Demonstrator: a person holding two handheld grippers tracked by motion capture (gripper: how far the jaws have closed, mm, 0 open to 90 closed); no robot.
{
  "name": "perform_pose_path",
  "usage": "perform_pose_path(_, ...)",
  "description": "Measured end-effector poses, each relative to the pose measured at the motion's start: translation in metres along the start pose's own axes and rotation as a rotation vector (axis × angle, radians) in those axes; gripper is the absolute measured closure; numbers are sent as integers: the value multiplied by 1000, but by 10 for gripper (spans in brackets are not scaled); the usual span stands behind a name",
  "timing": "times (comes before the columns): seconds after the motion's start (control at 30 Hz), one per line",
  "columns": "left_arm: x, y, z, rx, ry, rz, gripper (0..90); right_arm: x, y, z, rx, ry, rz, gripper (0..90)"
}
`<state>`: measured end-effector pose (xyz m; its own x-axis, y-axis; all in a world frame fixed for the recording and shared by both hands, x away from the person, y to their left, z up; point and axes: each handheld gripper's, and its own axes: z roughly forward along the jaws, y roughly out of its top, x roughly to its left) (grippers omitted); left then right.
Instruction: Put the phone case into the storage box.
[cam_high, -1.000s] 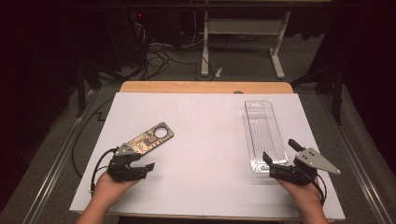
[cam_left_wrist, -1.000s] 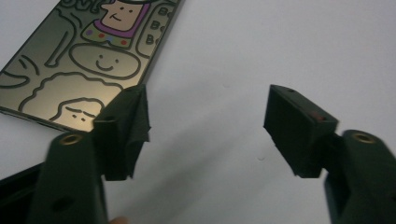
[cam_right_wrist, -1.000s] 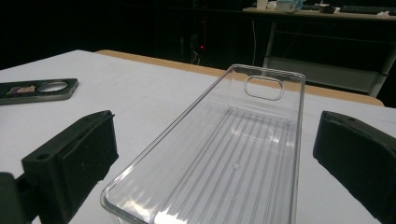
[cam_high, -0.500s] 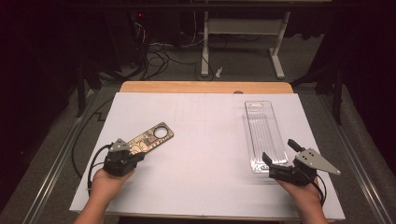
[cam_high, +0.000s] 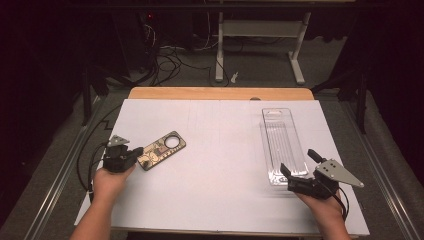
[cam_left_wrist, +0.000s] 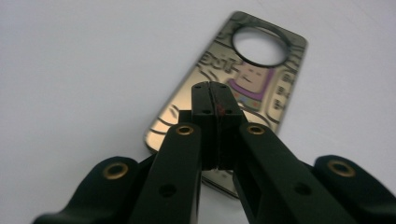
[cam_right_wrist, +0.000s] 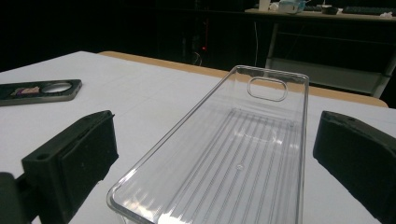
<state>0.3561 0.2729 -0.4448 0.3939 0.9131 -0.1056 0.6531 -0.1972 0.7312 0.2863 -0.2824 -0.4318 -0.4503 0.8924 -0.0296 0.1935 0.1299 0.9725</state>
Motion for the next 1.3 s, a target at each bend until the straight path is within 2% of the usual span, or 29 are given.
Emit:
perform_pose_path(0.03,6,4,4,5,27,4,899,0,0,0,-1,0,0,3)
perform_pose_path(0.07,6,4,4,5,27,4,899,0,0,0,0,1,1,3)
perform_pose_path(0.1,10,8,10,29,52,6,899,0,0,0,-1,1,2,3)
perform_pose_path(0.13,10,8,10,29,52,6,899,0,0,0,-1,1,2,3)
perform_pose_path(0.17,12,10,14,31,73,3,899,0,0,0,-1,1,0,3)
perform_pose_path(0.2,16,10,17,33,77,-10,899,1,0,0,-2,2,0,3)
perform_pose_path(0.23,23,11,24,63,100,-24,899,1,1,0,-4,3,2,3)
perform_pose_path(0.4,29,7,35,98,86,-48,900,2,1,0,-6,3,-4,3)
perform_pose_path(0.43,24,7,38,117,80,-16,900,2,1,-1,-8,3,-1,3)
perform_pose_path(0.47,24,7,38,117,80,-16,900,2,1,-1,-11,2,-1,3)
perform_pose_path(0.5,19,5,37,126,53,-4,900,3,1,-2,-12,-1,-1,3)
perform_pose_path(0.57,15,4,37,131,48,8,900,2,1,-3,-12,-1,-1,3)
perform_pose_path(0.6,8,0,35,136,39,23,900,1,1,-3,-14,-4,2,3)
perform_pose_path(0.7,0,-3,32,139,26,38,900,0,0,-5,-14,-7,5,4)
perform_pose_path(0.8,-12,-9,26,144,-11,53,900,0,1,-5,-16,-8,9,4)
perform_pose_path(0.87,-16,-10,25,147,-25,50,900,0,0,-5,-15,-8,9,4)
perform_pose_path(0.9,-19,-11,23,150,-22,58,900,0,0,-5,-15,-11,9,4)
perform_pose_path(1.07,-22,-18,13,149,-31,54,900,2,1,-5,-15,-7,4,4)
perform_pose_path(1.13,-21,-20,8,145,-21,65,900,2,0,-5,-14,-5,6,4)
perform_pose_path(1.2,-18,-23,2,136,-20,50,900,3,0,-5,-14,-6,2,4)
perform_pose_path(1.3,-17,-27,-9,121,-18,50,899,2,0,-7,-15,-10,5,4)
